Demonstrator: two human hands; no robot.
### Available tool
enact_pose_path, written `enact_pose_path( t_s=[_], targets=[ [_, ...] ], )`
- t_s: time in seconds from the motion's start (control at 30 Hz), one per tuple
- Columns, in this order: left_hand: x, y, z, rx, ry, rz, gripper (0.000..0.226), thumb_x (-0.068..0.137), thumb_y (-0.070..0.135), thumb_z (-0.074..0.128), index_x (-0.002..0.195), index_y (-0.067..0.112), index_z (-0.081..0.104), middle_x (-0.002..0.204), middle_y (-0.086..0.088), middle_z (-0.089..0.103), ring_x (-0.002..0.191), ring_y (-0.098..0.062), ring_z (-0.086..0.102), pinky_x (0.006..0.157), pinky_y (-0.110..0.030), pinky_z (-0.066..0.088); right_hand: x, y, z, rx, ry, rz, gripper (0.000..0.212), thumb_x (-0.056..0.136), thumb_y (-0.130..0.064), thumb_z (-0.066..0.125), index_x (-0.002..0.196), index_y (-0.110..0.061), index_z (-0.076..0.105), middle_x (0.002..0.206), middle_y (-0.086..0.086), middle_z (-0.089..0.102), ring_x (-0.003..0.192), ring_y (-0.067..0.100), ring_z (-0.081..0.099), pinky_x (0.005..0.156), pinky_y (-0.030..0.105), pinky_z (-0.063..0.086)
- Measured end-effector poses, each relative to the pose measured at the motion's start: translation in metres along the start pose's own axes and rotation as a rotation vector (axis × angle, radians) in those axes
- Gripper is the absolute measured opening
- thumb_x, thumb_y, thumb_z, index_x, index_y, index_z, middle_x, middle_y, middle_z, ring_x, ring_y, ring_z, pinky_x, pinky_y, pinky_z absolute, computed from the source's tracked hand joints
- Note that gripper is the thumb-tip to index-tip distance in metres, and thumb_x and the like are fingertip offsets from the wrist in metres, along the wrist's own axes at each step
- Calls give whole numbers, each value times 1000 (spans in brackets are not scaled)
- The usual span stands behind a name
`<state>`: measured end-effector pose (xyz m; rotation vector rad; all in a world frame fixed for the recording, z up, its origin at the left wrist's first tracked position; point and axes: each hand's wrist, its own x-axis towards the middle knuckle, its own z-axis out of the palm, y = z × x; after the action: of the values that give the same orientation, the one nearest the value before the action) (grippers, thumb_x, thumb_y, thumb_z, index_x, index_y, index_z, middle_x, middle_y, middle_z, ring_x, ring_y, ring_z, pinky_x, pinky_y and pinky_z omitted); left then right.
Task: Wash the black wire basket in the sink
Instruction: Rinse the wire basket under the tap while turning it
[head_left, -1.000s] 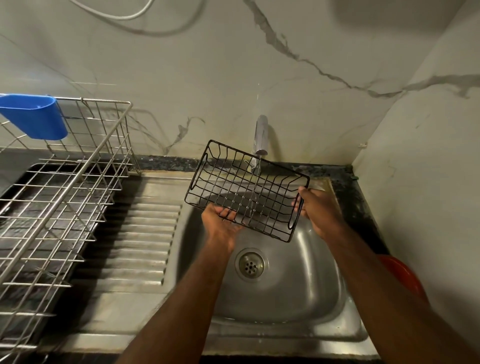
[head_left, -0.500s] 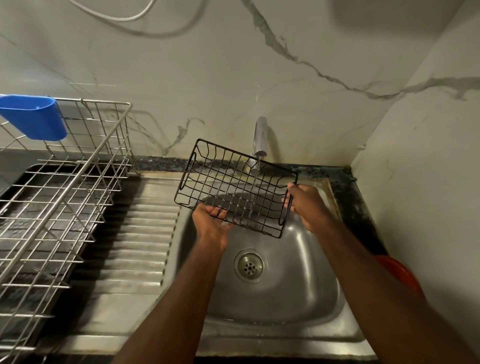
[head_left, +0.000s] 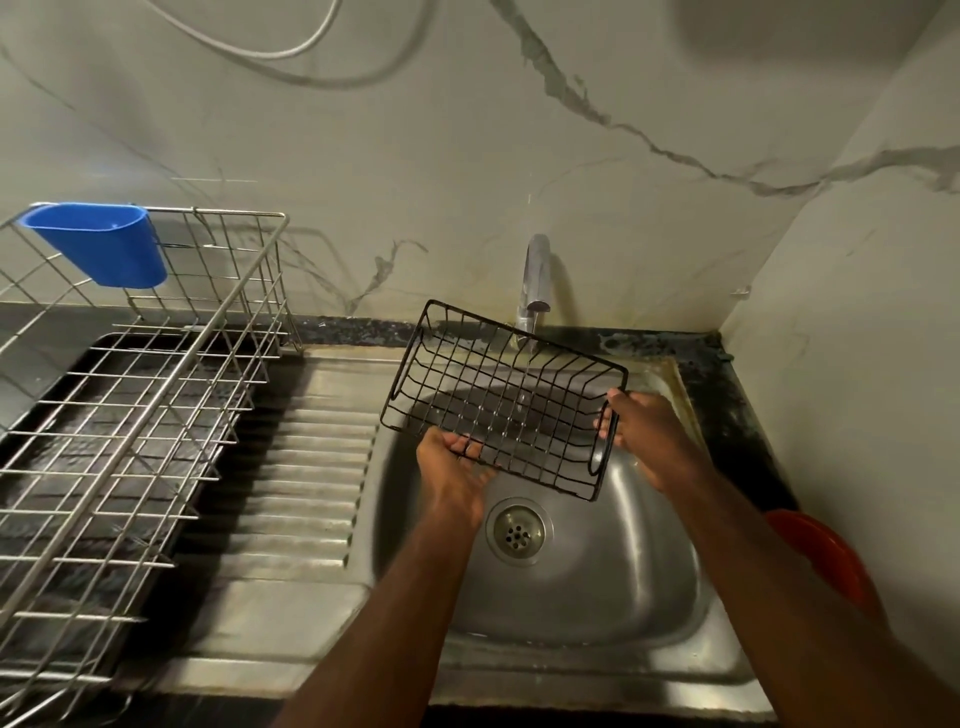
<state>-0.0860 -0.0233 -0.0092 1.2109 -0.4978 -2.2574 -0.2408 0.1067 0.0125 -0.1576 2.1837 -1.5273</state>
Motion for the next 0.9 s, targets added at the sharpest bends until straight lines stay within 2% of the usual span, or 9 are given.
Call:
enact_pose_path(
  t_s=[0.07, 0.13, 0.23, 0.3, 0.4, 0.47, 0.57, 0.7, 0.9],
  targets=[
    [-4, -2, 5, 22, -9, -17, 20, 86, 10, 37, 70, 21, 39, 68, 0, 42, 71, -19, 43, 105, -62, 39, 0, 2, -5, -45, 23, -22, 23, 99, -31, 52, 86, -16, 63, 91, 12, 69, 97, 34, 67, 94, 55, 51],
    [-11, -4, 9, 19, -4, -33, 13, 86, 11, 39, 76, 19, 43, 79, -4, 47, 83, -22, 48, 103, -65, 39, -6, 2, -12, -177, 42, -80, 32, 97, -35, 53, 117, -11, 60, 119, 14, 64, 117, 33, 59, 101, 52, 47],
    [-17, -6, 10, 76, 26, -70, 26, 84, 14, 44, 109, 14, 53, 127, -15, 47, 120, -35, 48, 103, -67, 39, -40, 4, -22, -455, 97, -370, 72, 92, -39, 62, 151, -21, 25, 156, 5, 30, 141, 21, 32, 113, 41, 33],
    [-16, -5, 9, 150, 64, -74, 42, 87, 19, 48, 128, 16, 49, 143, -17, 39, 124, -35, 43, 101, -66, 41, -70, 7, -17, -677, 0, -572, 75, 89, -44, 65, 151, -24, 27, 157, 0, 26, 142, 14, 24, 115, 35, 26],
    [-16, -7, 10, 302, 69, -111, 47, 91, 35, 49, 137, 23, 47, 152, -19, 35, 124, -34, 43, 102, -66, 39, -97, 23, 1, -947, -305, -555, 64, 91, -51, 59, 146, -27, 38, 149, -9, 39, 140, 9, 27, 118, 31, 12],
    [-17, -11, 14, 391, 23, -145, 55, 95, 43, 49, 146, 26, 42, 157, -19, 30, 138, -38, 36, 107, -68, 34, -93, 34, 10, -1084, -306, -607, 39, 94, -48, 54, 127, -27, 58, 123, -6, 65, 117, 14, 58, 107, 33, 39],
    [-14, -12, 15, 528, 26, -89, 82, 86, 65, 57, 152, 21, 36, 156, -20, 34, 136, -41, 40, 103, -64, 43, -85, 35, 10, -974, -278, -547, 17, 96, -39, 54, 99, -27, 65, 80, -12, 67, 81, 11, 66, 72, 30, 49],
    [-8, -8, 9, 728, -45, -9, 107, 67, 90, 53, 148, 21, 42, 143, -20, 48, 107, -32, 57, 87, -52, 57, -71, 26, -4, -756, -392, -442, 13, 94, -29, 59, 91, -17, 64, 74, -8, 67, 62, 9, 66, 66, 36, 56],
    [-14, -15, 5, 710, -71, 33, 48, 98, 56, 48, 120, 14, 56, 114, -16, 65, 100, -28, 65, 90, -47, 57, -44, 16, -42, -295, -597, -162, 11, 93, -15, 62, 93, -4, 62, 74, 14, 72, 61, 27, 69, 60, 36, 59]
  ],
)
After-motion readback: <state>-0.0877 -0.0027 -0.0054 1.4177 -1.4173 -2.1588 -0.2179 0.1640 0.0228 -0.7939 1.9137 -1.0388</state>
